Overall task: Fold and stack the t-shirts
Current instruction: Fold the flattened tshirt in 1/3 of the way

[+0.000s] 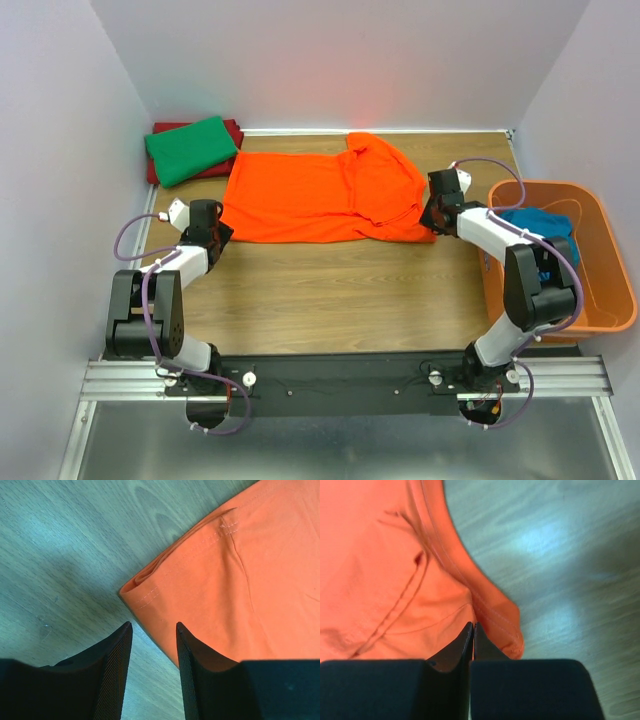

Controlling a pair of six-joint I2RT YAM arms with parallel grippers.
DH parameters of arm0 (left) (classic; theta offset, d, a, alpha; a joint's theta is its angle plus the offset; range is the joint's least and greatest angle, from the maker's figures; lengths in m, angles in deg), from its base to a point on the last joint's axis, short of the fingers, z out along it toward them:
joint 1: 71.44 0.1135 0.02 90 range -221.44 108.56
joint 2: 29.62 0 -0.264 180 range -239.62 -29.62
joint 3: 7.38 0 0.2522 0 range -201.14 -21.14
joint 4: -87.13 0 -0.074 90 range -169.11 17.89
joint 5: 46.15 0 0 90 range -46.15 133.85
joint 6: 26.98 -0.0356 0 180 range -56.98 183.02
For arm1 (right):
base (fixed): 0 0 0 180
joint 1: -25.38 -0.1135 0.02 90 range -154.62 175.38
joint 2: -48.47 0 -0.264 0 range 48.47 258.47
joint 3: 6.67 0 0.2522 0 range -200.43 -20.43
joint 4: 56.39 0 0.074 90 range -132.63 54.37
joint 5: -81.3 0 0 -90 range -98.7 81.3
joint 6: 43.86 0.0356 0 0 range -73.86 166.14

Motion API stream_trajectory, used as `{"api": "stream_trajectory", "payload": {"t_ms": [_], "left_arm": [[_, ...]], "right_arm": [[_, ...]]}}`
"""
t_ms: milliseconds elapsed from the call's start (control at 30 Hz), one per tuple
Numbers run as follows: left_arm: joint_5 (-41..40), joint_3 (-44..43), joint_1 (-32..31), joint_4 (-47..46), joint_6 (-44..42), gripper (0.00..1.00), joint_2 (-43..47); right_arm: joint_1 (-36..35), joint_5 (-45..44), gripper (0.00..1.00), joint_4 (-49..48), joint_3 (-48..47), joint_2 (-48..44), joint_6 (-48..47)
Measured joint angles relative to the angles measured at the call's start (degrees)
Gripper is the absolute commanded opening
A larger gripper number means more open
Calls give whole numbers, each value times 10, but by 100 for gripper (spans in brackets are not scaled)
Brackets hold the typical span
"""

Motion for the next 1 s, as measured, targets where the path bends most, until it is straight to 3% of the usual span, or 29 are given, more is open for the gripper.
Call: {"api": "stream_trajectory", "payload": {"t_ms": [267,333,367,467,1000], "left_arm": [[-4,0,0,0,0,48,0],[-6,1,0,0,0,48,0],[-6,1,0,0,0,48,-1],[-7,2,0,0,0,48,-6],[-7,8,0,-4,0,47,-12]], "right_arm": [[0,-24,8,12,-44,7,-33],[0,-27,16,17,-44,7,-37],[0,-27,30,20,-44,7,-40],[0,-24,44,26,-43,7,-44],[0,21,43,28,26,-24,-16]]}}
